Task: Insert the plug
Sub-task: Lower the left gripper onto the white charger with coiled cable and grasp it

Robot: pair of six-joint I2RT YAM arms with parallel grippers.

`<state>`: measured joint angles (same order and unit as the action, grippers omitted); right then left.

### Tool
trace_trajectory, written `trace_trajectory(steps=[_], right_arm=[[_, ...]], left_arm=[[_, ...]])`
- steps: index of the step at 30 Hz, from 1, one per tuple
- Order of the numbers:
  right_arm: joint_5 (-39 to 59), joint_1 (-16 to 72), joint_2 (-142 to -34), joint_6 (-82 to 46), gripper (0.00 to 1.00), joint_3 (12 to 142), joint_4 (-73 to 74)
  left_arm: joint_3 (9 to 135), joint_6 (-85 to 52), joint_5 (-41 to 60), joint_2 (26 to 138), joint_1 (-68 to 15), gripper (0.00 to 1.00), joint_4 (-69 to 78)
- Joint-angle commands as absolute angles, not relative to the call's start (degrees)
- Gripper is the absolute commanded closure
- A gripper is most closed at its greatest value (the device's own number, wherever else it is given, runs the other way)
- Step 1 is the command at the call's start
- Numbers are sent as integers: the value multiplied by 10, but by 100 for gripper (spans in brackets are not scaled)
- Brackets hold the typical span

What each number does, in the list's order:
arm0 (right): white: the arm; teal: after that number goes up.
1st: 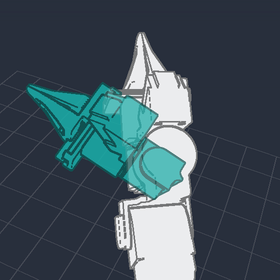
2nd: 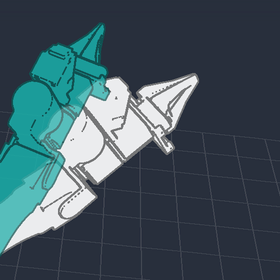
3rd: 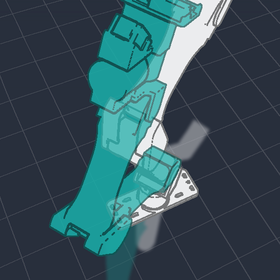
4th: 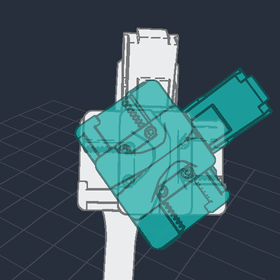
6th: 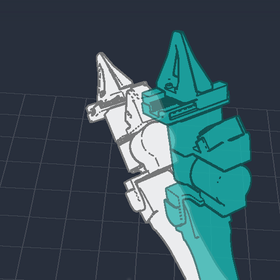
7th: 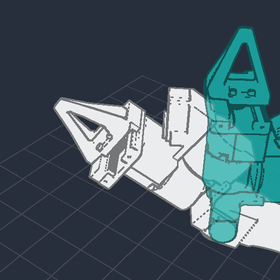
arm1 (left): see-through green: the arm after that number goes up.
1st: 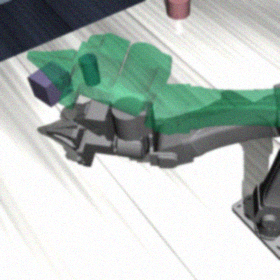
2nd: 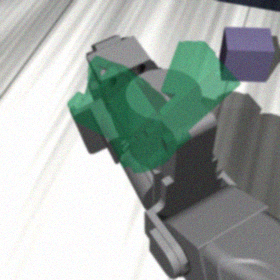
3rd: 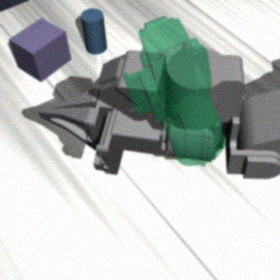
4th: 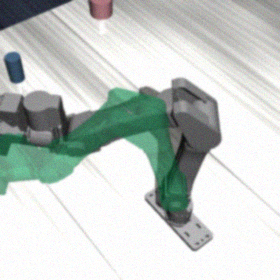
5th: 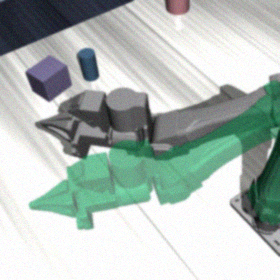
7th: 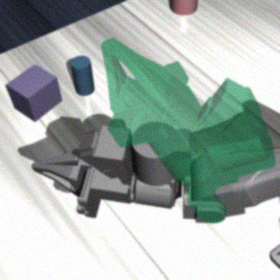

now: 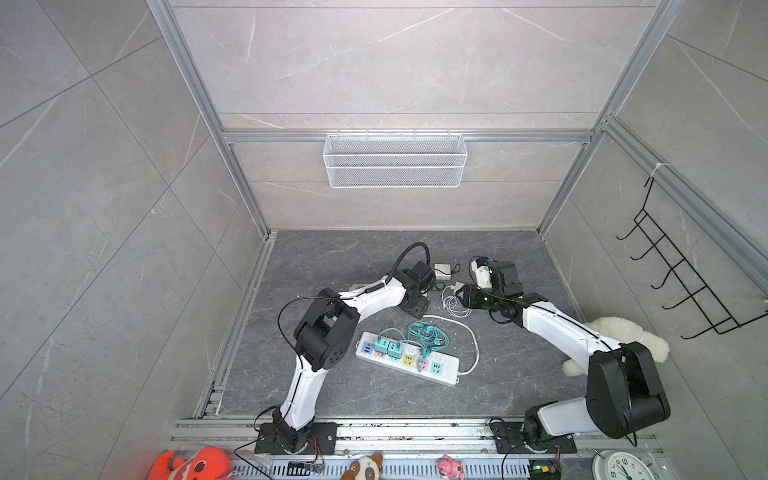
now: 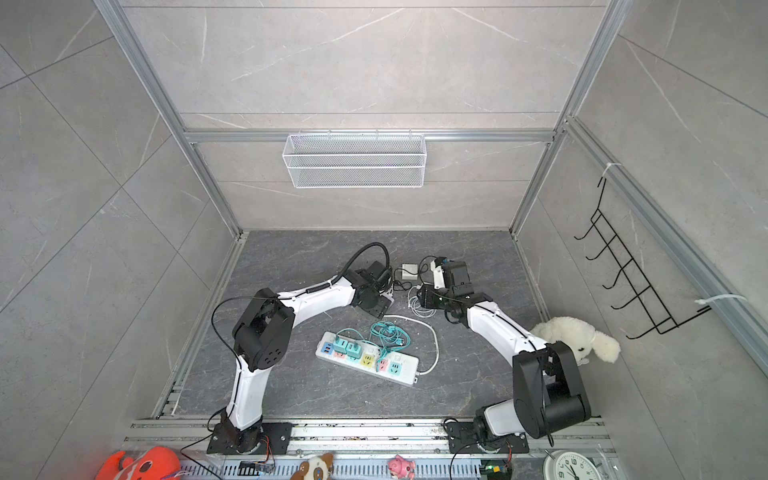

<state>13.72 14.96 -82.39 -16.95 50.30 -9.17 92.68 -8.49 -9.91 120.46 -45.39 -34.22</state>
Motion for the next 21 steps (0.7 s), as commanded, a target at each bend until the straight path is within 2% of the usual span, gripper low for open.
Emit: trace_trajectory(steps=[1,11,21], right_arm=[[147,146,-807,-164,52,494,-84],[154,146,-805,-164,52,492,-80],[159,143,-804,-163,52,492,-79]], left_arm=[[957,-68,-87,1226,-456,25,-341],[989,-68,-77,1256,-461,26,-347],[1006,-67,-78,1281,-462,32,-343]])
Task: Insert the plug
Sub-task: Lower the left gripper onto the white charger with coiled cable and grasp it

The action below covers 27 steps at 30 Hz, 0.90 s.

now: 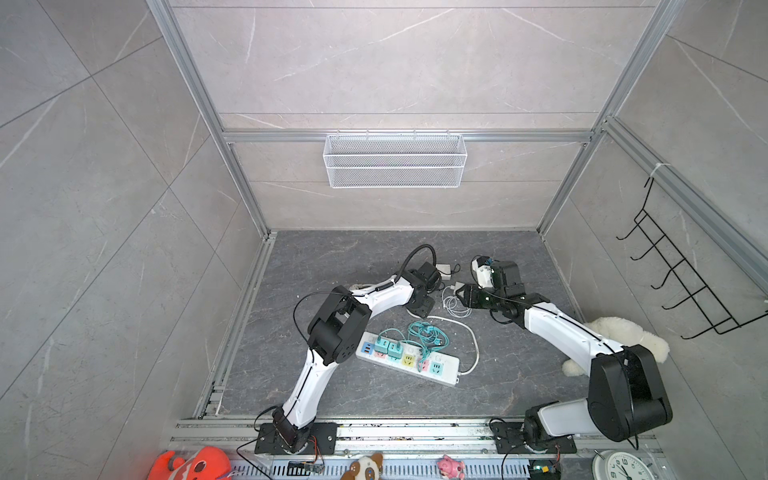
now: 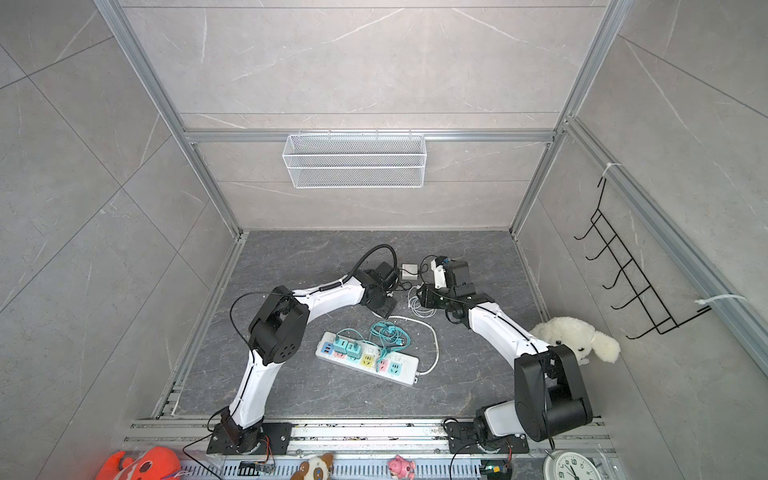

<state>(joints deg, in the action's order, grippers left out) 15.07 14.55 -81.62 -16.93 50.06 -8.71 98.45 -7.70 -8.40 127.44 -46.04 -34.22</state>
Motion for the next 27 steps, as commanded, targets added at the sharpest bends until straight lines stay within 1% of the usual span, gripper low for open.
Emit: trace_trajectory(steps=[1,6,8,12,19,21,27], right_arm=[[160,143,-803,-163,52,492,-80],[164,143,-801,-162,52,491,-79],[163,143,-799,-161,52,490,-80],[163,142,-789,-160,52,488,-83],[163,140,-780,-160,52,487,-85],[163,139,-777,-161,52,487,-87],[153,137,-757,-164,52,483,-92]], left_arm=[[1006,-68,-80,1282,-462,32,-343],[1006,-68,-80,1282,-462,38,-337],[1009,-65,-74,1285,-463,43,-337],[1012,-63,-68,1288,-462,51,-337],[1015,-62,-73,1286,-463,54,-332],[1014,-61,-81,1280,-462,57,-323],[983,-52,-96,1233,-462,59,-240]])
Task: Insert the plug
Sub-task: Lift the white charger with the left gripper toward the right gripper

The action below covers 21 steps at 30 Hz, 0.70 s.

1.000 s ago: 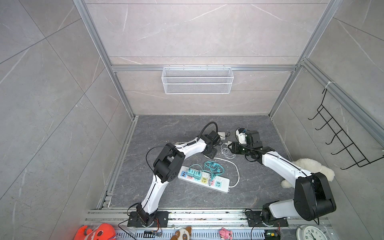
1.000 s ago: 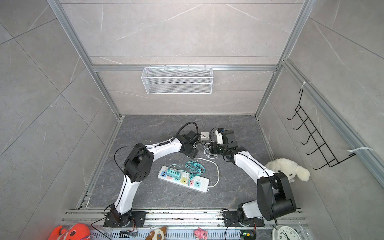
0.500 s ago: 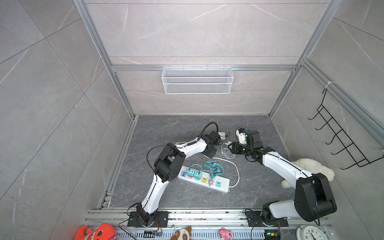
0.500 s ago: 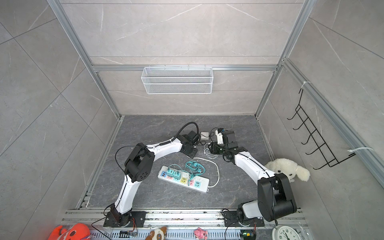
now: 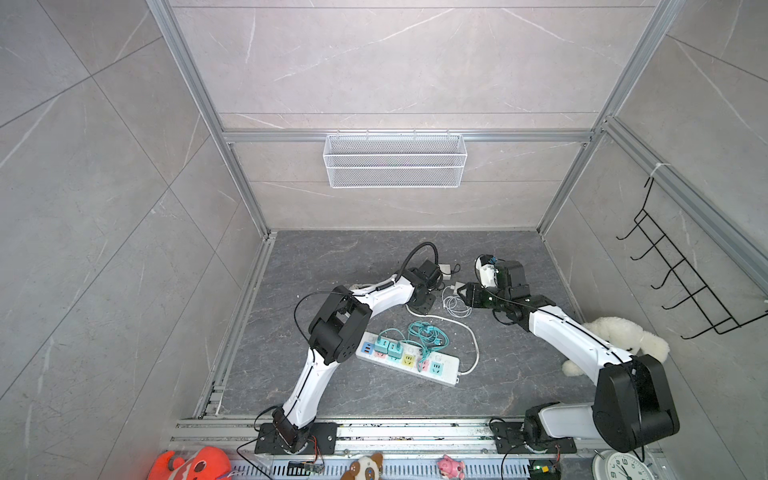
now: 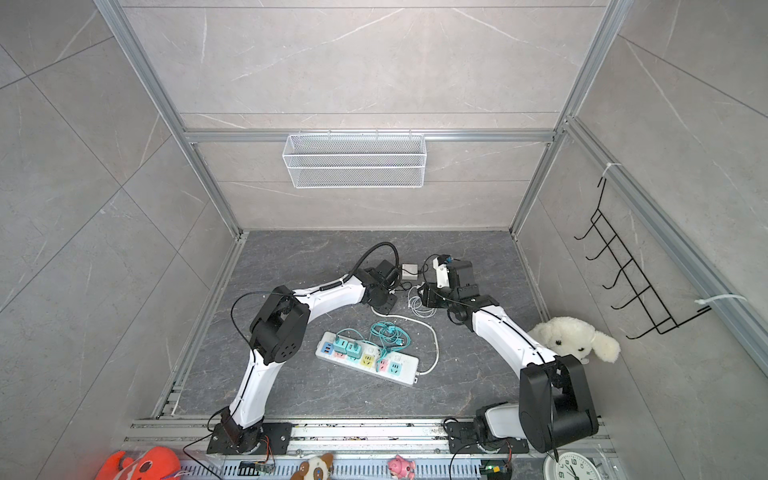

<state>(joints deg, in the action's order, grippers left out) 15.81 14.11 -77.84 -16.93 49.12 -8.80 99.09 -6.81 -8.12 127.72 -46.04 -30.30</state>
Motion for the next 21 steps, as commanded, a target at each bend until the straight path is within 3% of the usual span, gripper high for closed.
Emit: trace_trajectory(steps=[1,9,21], right_arm=[[151,137,-754,-164,52,483,-94],[138,135,-716,-165,51,476,-114],[141,133,-633,-182,51,477,-162]], left_arm=[[976,-50,-96,1223,-462,59,-220],[937,-50,-85,1160,-462,60,-112],[830,-31,44,1103,-462,61,60]])
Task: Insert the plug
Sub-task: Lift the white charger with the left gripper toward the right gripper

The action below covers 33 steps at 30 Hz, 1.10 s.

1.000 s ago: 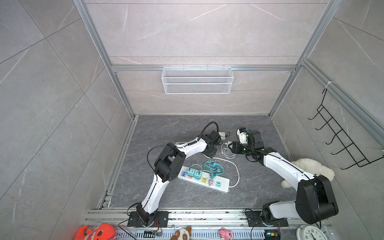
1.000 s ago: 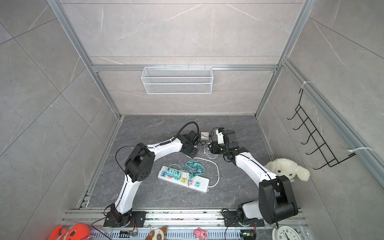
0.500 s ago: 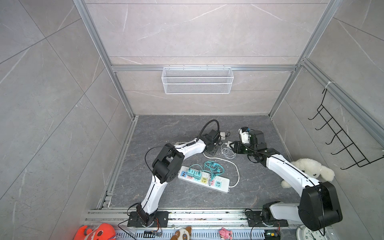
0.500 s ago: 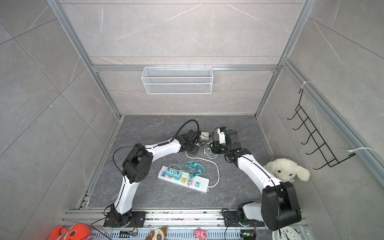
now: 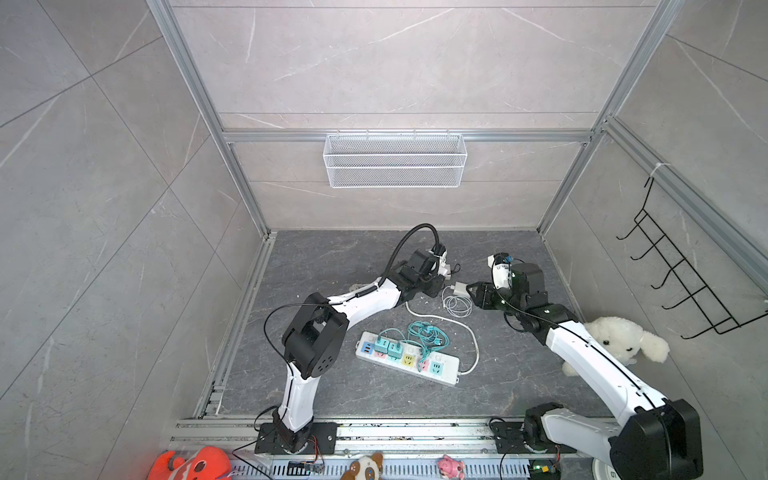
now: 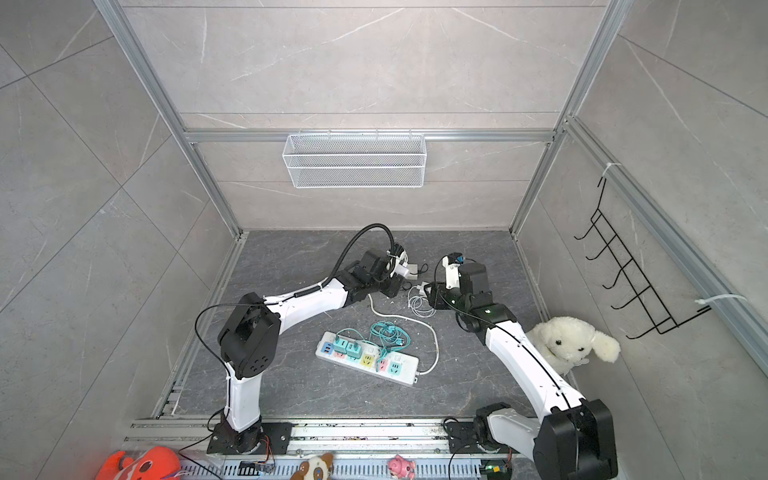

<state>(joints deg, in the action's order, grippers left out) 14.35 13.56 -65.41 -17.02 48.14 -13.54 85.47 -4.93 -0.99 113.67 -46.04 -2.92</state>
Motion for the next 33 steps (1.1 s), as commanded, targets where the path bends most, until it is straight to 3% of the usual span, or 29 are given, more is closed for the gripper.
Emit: trace_trajectory(steps=[1,14,24,33], right_arm=[[143,133,-626,-186,51,480,-168],[178,128,-595,-198,51,502,-206],[246,126,-637,-183,51,537,-221],[246,119,-667,-146,51,574,-250]], left_arm=[[816,-31,55,1098,-462,61,86],[665,-3,121,1079,-462,62,397],[631,51,158,1094,-480,63,483],[594,104,160,1101,-499,63,568]])
